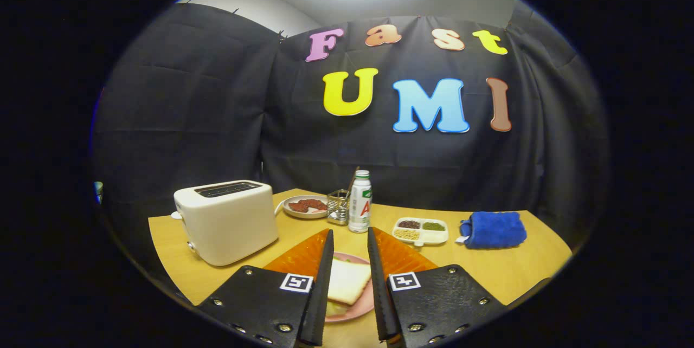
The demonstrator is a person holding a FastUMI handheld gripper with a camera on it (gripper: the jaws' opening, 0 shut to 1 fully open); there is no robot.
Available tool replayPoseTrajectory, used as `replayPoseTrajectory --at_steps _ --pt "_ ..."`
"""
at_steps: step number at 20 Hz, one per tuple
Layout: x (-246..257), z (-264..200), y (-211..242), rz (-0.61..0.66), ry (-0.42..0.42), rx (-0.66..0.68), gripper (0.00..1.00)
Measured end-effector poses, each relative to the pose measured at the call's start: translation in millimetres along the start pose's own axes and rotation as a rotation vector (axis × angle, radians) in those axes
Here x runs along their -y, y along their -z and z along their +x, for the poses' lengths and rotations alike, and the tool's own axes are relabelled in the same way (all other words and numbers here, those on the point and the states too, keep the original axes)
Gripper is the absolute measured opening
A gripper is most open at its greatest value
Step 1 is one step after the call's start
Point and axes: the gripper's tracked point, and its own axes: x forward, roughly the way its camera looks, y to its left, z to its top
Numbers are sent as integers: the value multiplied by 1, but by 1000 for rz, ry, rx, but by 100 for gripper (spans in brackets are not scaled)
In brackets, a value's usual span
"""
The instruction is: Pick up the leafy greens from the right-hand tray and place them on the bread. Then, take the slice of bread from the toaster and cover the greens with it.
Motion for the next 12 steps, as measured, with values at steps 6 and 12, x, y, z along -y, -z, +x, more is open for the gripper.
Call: replayPoseTrajectory --at_steps 6,12 --pt "135 -35 -10 -2 193 8 37" --pt "265 -78 4 72 319 -4 37"
